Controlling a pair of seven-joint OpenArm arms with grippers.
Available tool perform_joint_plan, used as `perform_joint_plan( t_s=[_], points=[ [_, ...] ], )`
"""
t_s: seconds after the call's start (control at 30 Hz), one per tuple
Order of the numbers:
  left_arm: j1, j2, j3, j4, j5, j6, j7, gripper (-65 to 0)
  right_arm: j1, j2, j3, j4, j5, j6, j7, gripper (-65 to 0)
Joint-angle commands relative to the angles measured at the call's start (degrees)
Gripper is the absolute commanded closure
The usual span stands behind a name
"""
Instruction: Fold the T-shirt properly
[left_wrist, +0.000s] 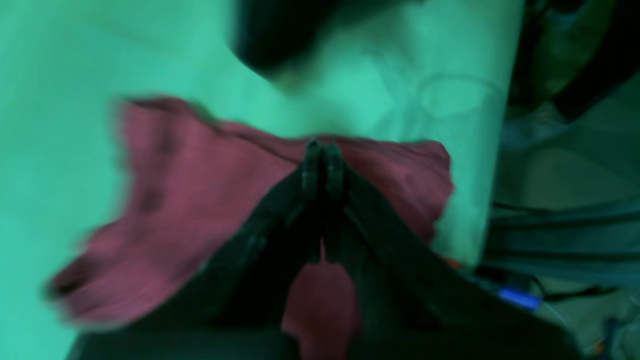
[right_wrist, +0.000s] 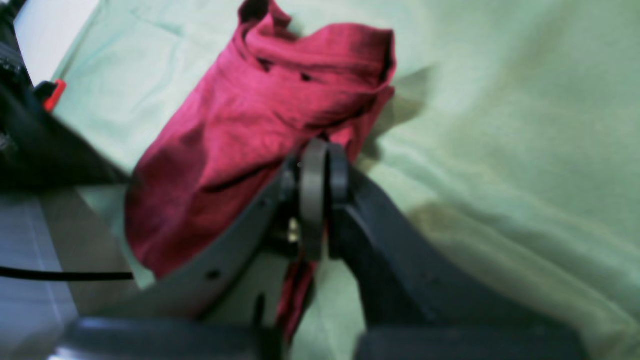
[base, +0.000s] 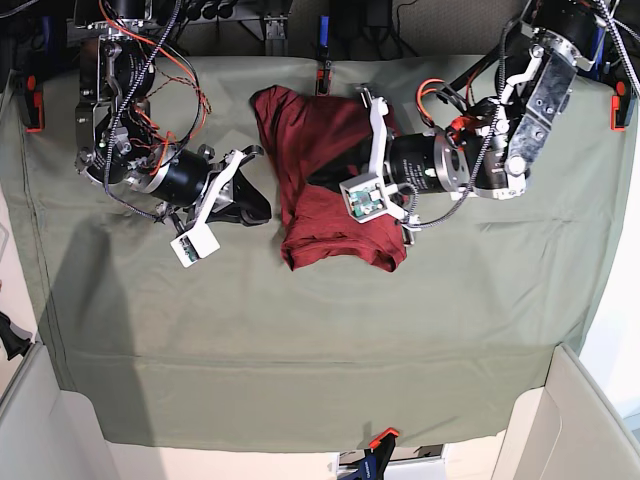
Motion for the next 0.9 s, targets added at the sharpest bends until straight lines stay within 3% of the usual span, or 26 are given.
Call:
perform_joint_plan(
  t_s=[0.0,0.23,0.5,0.63,0.87],
  points=[
    [-0.61,-1.16,-1.33,1.42,-0.79,-0.06,-0.74,0.0,0.96,0.11,0.26,1.01,1.01,0.35,1.2,0.0],
    [-0.52,-1.01,-6.03,-6.08,-0.33,-0.06,-3.69,0.0,0.92,1.92,0.79,1.01,-0.81,0.24,1.4,0.0],
    [-0.02,9.22,-6.03,-20.9,8.48,-0.06,-11.17,0.0,0.46,2.08,1.53,1.01,-2.36,0.2,1.44,0.0],
    [-0.02,13.09,-6.05,-22.8,8.87,-0.06,-10.99,0.0,-0.02,2.1,2.27,1.01,-2.32,0.2,1.44,0.0],
    [-0.66,13.33,-7.02,-18.93,2.93,-0.06,-6.12,0.0,-0.48,4.22,2.29,1.03,-1.44,0.2,1.49,0.0]
  ],
)
